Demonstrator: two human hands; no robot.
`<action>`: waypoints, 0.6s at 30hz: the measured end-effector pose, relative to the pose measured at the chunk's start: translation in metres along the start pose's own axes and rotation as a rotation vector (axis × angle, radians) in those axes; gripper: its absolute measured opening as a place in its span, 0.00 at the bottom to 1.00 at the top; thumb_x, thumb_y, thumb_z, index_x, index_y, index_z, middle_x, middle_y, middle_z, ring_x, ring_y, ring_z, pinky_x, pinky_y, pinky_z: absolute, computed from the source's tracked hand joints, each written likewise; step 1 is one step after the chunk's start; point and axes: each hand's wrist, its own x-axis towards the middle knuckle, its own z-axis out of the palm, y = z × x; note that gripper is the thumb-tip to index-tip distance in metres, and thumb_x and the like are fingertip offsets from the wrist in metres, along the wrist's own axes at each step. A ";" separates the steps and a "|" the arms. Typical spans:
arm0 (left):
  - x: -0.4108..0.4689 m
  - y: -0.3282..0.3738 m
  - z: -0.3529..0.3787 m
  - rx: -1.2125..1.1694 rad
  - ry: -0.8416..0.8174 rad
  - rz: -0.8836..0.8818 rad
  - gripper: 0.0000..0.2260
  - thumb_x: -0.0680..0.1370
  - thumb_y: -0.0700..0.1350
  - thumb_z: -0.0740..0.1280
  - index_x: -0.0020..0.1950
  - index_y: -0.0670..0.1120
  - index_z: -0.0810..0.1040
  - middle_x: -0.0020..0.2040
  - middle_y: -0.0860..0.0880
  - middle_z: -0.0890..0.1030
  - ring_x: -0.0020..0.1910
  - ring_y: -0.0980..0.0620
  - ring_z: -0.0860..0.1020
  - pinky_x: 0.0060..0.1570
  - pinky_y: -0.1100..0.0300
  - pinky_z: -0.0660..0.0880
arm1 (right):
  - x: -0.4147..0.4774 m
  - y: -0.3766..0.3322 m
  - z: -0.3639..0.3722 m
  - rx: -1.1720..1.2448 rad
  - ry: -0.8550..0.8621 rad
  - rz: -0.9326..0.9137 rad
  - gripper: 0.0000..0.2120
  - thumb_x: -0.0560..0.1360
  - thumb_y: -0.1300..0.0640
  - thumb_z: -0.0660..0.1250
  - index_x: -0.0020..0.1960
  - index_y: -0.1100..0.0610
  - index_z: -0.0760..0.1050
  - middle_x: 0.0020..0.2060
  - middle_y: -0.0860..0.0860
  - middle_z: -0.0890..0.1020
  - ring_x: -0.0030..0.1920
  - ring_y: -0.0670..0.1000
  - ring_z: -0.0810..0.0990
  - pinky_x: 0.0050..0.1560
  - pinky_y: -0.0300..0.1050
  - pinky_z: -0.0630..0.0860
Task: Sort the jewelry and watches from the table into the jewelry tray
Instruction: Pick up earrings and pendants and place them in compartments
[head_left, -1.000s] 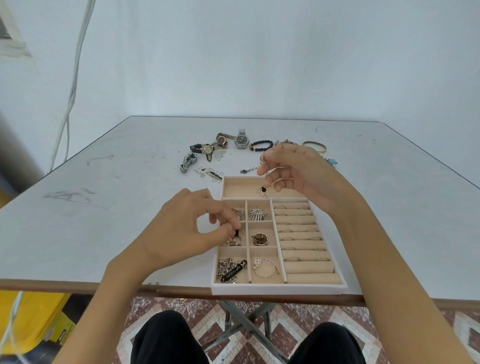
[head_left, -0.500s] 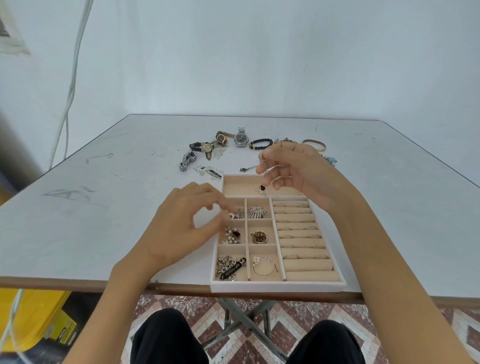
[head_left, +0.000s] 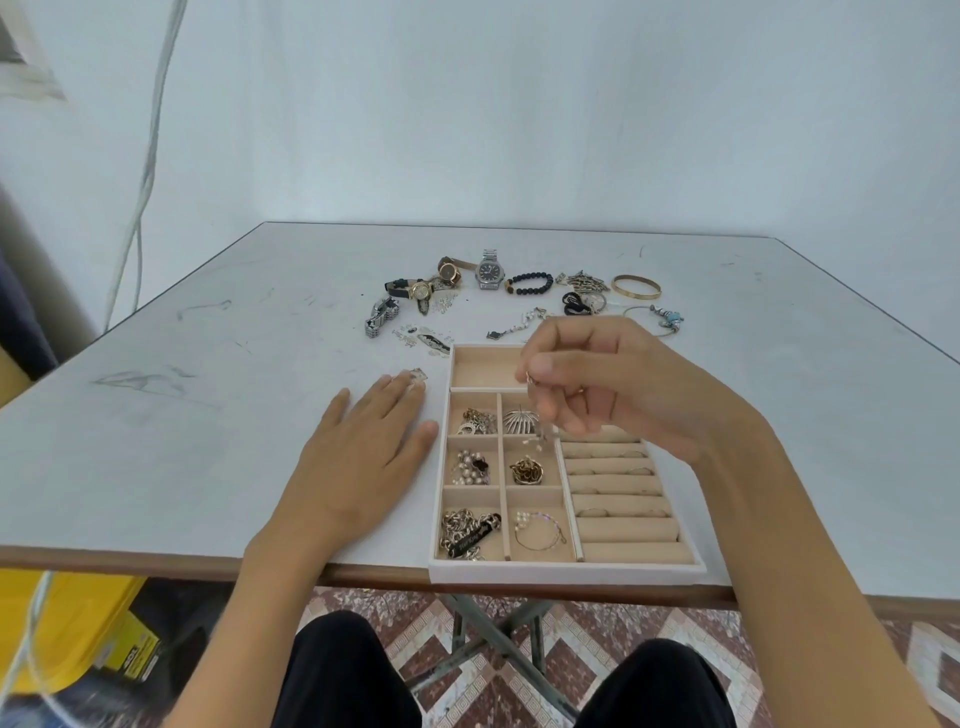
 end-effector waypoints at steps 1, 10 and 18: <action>-0.001 0.000 0.000 0.000 0.003 -0.001 0.41 0.67 0.66 0.30 0.79 0.53 0.48 0.78 0.58 0.47 0.77 0.61 0.44 0.75 0.57 0.40 | -0.005 0.001 0.002 -0.002 -0.024 0.004 0.05 0.74 0.59 0.66 0.45 0.62 0.77 0.31 0.54 0.79 0.26 0.48 0.73 0.27 0.36 0.69; 0.000 -0.001 0.001 0.004 0.027 -0.001 0.41 0.68 0.66 0.32 0.78 0.53 0.51 0.78 0.57 0.49 0.77 0.60 0.46 0.74 0.58 0.40 | -0.032 0.007 0.015 -0.008 -0.085 0.015 0.04 0.75 0.61 0.66 0.45 0.60 0.79 0.33 0.56 0.80 0.27 0.49 0.74 0.28 0.38 0.69; -0.001 -0.002 0.002 -0.009 0.041 0.002 0.40 0.70 0.67 0.34 0.78 0.53 0.52 0.78 0.57 0.50 0.76 0.61 0.46 0.74 0.59 0.40 | -0.039 0.010 0.023 -0.071 -0.087 0.037 0.05 0.76 0.62 0.66 0.45 0.63 0.78 0.34 0.57 0.80 0.28 0.50 0.74 0.29 0.40 0.67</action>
